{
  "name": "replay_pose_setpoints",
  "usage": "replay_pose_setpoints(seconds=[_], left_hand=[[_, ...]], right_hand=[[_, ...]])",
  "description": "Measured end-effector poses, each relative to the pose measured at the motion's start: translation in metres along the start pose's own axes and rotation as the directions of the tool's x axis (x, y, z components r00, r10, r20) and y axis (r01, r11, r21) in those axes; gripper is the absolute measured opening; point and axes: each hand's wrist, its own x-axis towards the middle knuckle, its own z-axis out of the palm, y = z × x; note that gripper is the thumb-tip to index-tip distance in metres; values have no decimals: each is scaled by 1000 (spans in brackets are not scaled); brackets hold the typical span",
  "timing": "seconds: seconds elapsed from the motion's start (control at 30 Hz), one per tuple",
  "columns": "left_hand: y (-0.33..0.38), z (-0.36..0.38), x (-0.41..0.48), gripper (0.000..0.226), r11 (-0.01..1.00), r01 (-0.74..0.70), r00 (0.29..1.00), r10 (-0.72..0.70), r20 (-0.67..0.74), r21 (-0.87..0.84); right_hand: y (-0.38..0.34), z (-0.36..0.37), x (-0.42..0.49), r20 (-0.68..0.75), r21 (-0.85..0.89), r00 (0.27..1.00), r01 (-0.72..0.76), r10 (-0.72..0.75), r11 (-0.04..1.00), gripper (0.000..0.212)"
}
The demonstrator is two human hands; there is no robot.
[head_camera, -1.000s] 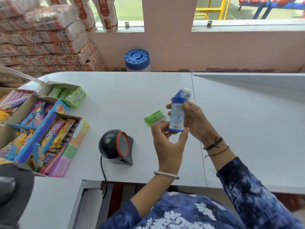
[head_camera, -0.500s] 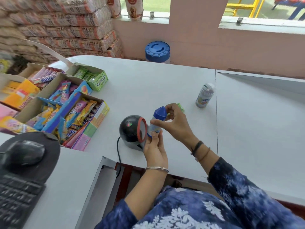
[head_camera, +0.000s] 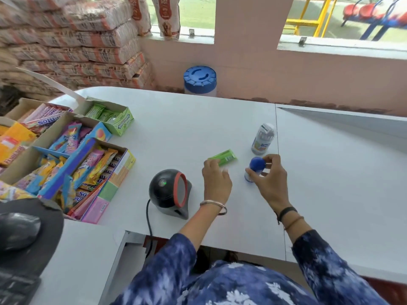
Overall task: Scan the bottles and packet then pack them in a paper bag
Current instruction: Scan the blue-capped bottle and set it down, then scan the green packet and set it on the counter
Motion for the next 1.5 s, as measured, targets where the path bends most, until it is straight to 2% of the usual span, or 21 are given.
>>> replay_pose_setpoints(seconds=[0.07,0.13,0.2,0.27,0.33,0.4,0.43,0.47,0.53,0.57,0.63,0.7,0.77,0.8,1.0,1.13,1.23,1.33,1.4,1.5], left_hand=[[3,10,32,43,948,-144,989,130,69,285],[4,20,57,45,811,-215,973,130,191,545],[7,27,67,38,717,-215,963,43,266,663],[11,26,69,35,738,-122,965,-68,253,663],[9,22,64,35,798,-4,951,-184,250,603],[5,18,55,27,885,125,922,-271,277,449],[1,17,48,18,934,220,908,-302,290,282],[0,15,39,8,937,346,884,-343,318,48],[3,13,15,11,760,544,821,-396,410,-356],[6,12,2,11,673,563,821,-389,419,-479],[15,8,-22,9,526,535,845,-349,406,-661],[26,3,-39,9,392,499,863,-304,403,-773],[35,0,-50,10,306,478,874,-262,410,-823],[41,-2,-53,11,281,468,879,-241,411,-838],[55,-9,-61,13,238,436,897,-188,399,-868],[34,-12,-64,13,267,445,889,-253,383,-855],[15,-19,-71,14,140,458,846,-371,382,-878],[3,-28,-74,22,12,375,836,-437,333,-927],[-2,-33,-73,28,-40,326,835,-457,307,-945],[-6,-36,-71,28,-90,312,824,-469,316,-946]], right_hand=[[13,-7,7,-68,-7,997,-30,29,1000,45],[21,-10,14,-88,-3,995,-41,40,999,45],[26,-7,18,-84,-19,996,-23,21,1000,46],[30,-1,14,-175,-158,984,8,-36,987,50],[26,4,-1,-271,-286,950,77,-157,955,47],[22,11,-19,-200,-319,939,207,-279,925,36],[21,15,-28,-120,-279,960,213,-254,936,33],[20,19,-35,-27,-196,989,139,-147,971,32],[17,23,-38,130,38,981,-152,146,988,28],[16,20,-36,171,150,956,-266,240,952,23],[16,6,-26,193,294,928,-364,318,884,17],[11,-17,-14,292,374,905,-406,309,834,16],[2,-38,-9,444,451,869,-427,218,784,11],[-2,-46,-8,474,484,864,-417,170,769,9],[-18,-62,-9,437,575,896,-348,82,740,9],[-20,-44,-18,450,489,887,-337,99,805,9],[-30,-17,-32,497,421,865,-316,76,850,11],[-43,10,-49,515,335,856,-158,-41,929,16],[-50,21,-57,504,286,855,-28,-126,958,17],[-56,26,-61,501,259,841,80,-205,962,18]])
